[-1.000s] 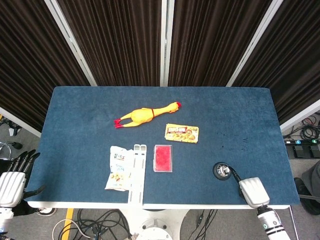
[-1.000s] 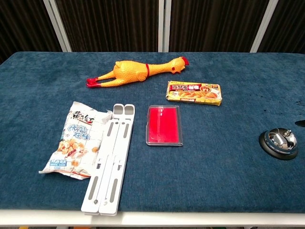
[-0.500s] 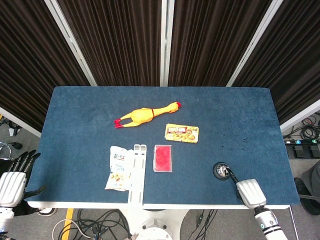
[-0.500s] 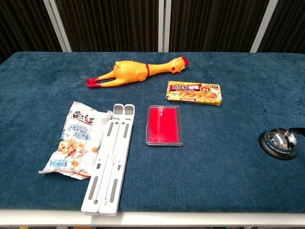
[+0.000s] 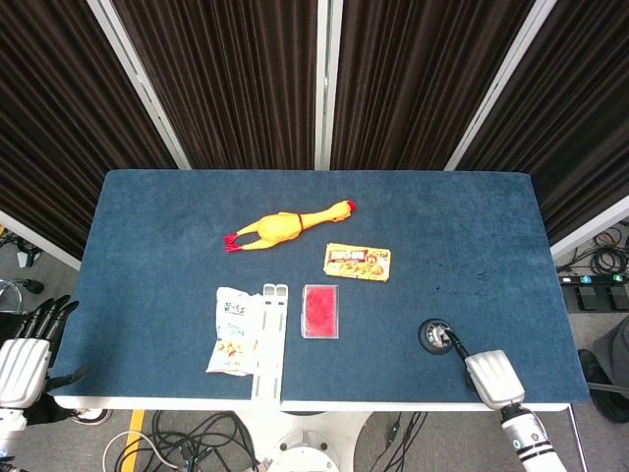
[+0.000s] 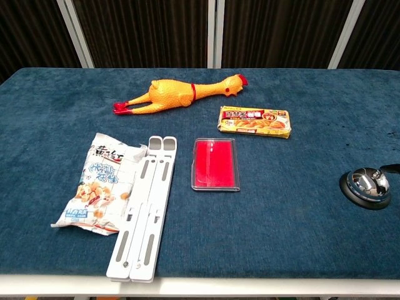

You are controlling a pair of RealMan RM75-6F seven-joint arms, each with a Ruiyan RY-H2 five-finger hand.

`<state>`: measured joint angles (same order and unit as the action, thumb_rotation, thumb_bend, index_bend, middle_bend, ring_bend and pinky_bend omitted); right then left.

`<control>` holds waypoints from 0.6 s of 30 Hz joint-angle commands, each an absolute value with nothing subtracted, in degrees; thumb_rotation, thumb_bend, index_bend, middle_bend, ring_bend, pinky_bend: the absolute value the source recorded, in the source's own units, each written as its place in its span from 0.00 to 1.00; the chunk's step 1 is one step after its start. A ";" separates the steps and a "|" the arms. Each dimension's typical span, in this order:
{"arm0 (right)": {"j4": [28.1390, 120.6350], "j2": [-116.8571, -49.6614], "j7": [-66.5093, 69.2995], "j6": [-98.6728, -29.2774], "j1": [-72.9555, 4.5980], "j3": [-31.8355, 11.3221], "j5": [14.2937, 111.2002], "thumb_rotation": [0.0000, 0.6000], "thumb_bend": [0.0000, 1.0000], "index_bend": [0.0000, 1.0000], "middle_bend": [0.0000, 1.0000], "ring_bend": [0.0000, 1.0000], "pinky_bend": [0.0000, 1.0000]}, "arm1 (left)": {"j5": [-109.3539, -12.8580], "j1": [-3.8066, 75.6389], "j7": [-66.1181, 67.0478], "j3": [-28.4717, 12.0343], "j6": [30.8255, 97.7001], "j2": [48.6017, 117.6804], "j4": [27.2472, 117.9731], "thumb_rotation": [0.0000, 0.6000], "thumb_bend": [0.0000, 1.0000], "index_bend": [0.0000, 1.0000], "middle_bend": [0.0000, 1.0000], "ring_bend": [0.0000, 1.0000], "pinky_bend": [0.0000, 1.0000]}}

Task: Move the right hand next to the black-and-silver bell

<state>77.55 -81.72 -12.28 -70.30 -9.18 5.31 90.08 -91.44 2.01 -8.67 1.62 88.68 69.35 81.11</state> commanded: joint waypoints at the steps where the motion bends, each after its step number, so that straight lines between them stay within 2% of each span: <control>1: 77.45 -81.92 -12.57 -70.00 -9.30 5.41 89.84 1.00 1.00 0.00 0.87 0.80 0.71 | -91.39 2.05 -8.82 1.62 88.54 69.41 80.99 1.00 0.12 0.11 0.03 0.00 0.14; 11: 78.71 -80.96 -12.30 -73.25 -8.99 4.83 91.21 1.00 1.00 0.00 0.87 0.81 0.71 | -91.51 2.07 -8.92 1.60 88.62 69.54 80.86 1.00 0.12 0.11 0.03 0.00 0.14; 18: 77.46 -82.14 -13.37 -68.96 -9.31 5.67 88.77 1.00 1.00 0.00 0.87 0.80 0.71 | -91.43 2.03 -8.96 1.74 88.40 69.53 80.79 1.00 0.12 0.11 0.03 0.00 0.14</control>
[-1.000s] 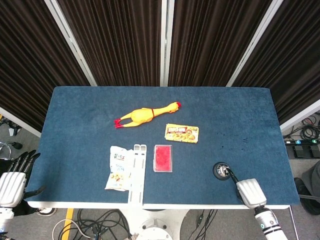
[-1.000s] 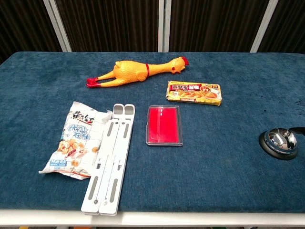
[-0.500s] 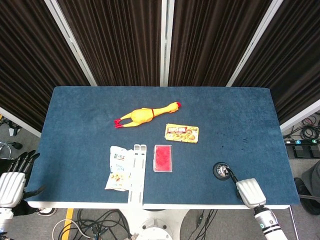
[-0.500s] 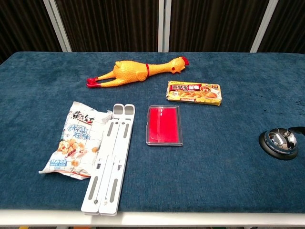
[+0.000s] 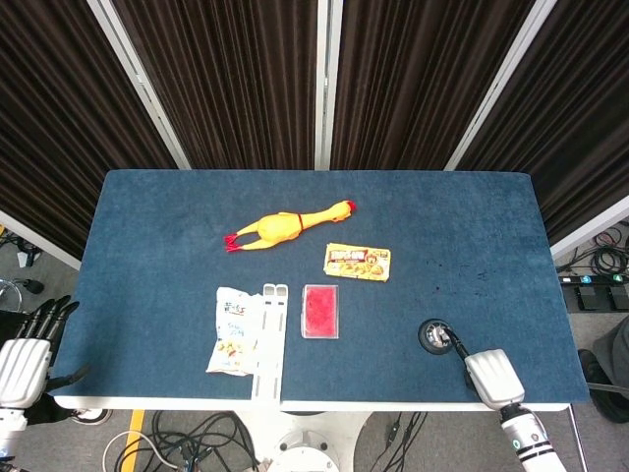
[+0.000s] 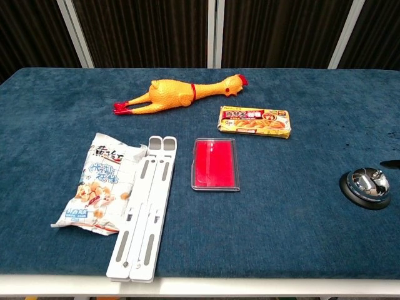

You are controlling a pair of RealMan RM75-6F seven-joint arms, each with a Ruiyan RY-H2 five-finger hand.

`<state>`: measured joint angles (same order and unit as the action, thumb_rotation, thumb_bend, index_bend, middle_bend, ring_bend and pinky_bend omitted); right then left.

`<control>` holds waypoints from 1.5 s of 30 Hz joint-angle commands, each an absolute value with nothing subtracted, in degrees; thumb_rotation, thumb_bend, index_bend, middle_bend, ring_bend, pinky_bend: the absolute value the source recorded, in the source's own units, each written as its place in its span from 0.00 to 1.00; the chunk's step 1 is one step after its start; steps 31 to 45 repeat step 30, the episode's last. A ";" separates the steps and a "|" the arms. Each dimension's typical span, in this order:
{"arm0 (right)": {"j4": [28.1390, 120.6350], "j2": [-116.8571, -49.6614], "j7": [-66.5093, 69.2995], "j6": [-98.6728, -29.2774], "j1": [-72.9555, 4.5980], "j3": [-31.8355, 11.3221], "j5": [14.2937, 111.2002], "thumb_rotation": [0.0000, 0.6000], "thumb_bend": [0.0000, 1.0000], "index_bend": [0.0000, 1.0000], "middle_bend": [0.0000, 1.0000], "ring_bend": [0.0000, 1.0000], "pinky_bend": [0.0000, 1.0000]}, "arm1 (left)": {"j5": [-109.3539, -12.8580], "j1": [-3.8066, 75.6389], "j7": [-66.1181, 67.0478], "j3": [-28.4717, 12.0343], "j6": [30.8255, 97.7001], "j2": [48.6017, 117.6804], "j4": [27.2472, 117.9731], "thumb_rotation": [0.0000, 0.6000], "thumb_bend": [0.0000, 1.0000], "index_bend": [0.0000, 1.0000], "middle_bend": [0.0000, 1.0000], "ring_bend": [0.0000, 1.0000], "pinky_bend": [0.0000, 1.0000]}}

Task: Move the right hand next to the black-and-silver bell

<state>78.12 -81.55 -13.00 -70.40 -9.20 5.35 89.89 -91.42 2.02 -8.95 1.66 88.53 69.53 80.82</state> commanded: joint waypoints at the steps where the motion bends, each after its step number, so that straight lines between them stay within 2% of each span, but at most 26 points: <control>1: 77.26 -82.32 -13.44 -68.60 -9.29 5.67 88.39 1.00 1.00 0.00 0.87 0.80 0.71 | -91.44 2.08 -8.87 1.78 88.25 69.52 80.73 1.00 0.12 0.11 0.03 0.00 0.14; 6: 77.82 -81.87 -12.98 -70.41 -9.11 5.28 89.12 1.00 1.00 0.00 0.87 0.80 0.71 | -91.46 2.17 -8.81 1.71 88.23 69.55 80.71 1.00 0.12 0.11 0.03 0.00 0.14; 12: 80.01 -79.22 -9.78 -79.77 -8.29 3.13 93.47 1.00 1.00 0.00 0.87 0.80 0.71 | -91.77 2.24 -8.47 1.76 88.34 69.60 80.99 1.00 0.12 0.11 0.03 0.00 0.14; 17: 81.31 -76.26 -7.08 -86.78 -7.15 -0.65 93.09 1.00 1.00 0.00 0.85 0.80 0.70 | -91.97 2.30 -8.13 1.70 88.54 69.25 81.82 1.00 0.12 0.11 0.03 0.00 0.14; 19: 81.26 -75.79 -5.41 -88.26 -6.55 -1.79 91.91 1.00 0.93 0.00 0.71 0.67 0.65 | -92.10 2.37 -7.93 1.66 88.61 69.09 82.24 1.00 0.12 0.11 0.03 0.00 0.14; 20: 81.31 -75.43 -3.99 -88.19 -6.21 -2.23 90.66 1.00 0.81 0.00 0.52 0.49 0.57 | -92.14 2.42 -7.81 1.62 88.62 68.99 82.47 1.00 0.12 0.11 0.03 0.00 0.14; 21: 81.55 -75.07 -3.11 -87.90 -6.00 -2.55 89.59 1.00 0.64 0.00 0.30 0.27 0.45 | -92.15 2.50 -7.67 1.56 88.58 68.94 82.64 1.00 0.12 0.11 0.03 0.00 0.14; 22: 82.06 -74.67 -2.74 -87.37 -5.77 -2.83 88.31 1.00 0.53 0.00 0.18 0.15 0.34 | -92.11 2.51 -7.52 1.55 88.54 68.88 82.78 1.00 0.12 0.11 0.03 0.00 0.14; 23: 83.01 -74.04 -2.77 -86.50 -5.55 -3.20 86.61 1.00 0.39 0.00 0.03 0.02 0.16 | -92.10 2.52 -7.37 1.57 88.51 68.77 82.96 1.00 0.12 0.11 0.03 0.00 0.14; 24: 83.57 -73.65 -3.08 -86.05 -5.48 -3.43 85.76 1.00 0.31 0.00 0.00 0.00 0.06 | -92.11 2.53 -7.26 1.58 88.50 68.66 83.10 1.00 0.12 0.11 0.03 0.00 0.14; 25: 84.08 -73.25 -4.02 -85.58 -5.42 -3.69 84.79 1.00 0.27 0.00 0.00 0.00 0.01 | -92.11 2.53 -7.15 1.55 88.55 68.50 83.27 1.00 0.12 0.11 0.03 0.00 0.14; 27: 84.74 -73.03 -6.07 -85.04 -5.34 -3.99 83.56 1.00 0.25 0.00 0.00 0.00 0.00 | -92.03 2.54 -7.13 1.44 88.63 68.30 83.58 1.00 0.12 0.11 0.03 0.00 0.14; 30: 85.13 -73.28 -8.28 -84.78 -5.34 -3.85 83.36 1.00 0.28 0.00 0.00 0.00 0.00 | -91.99 2.43 -7.19 1.40 88.85 68.28 83.55 1.00 0.12 0.11 0.03 0.00 0.14; 45: 85.13 -73.28 -8.28 -84.78 -5.34 -3.85 83.36 1.00 0.28 0.00 0.00 0.00 0.00 | -91.99 2.43 -7.19 1.40 88.85 68.28 83.55 1.00 0.12 0.11 0.03 0.00 0.14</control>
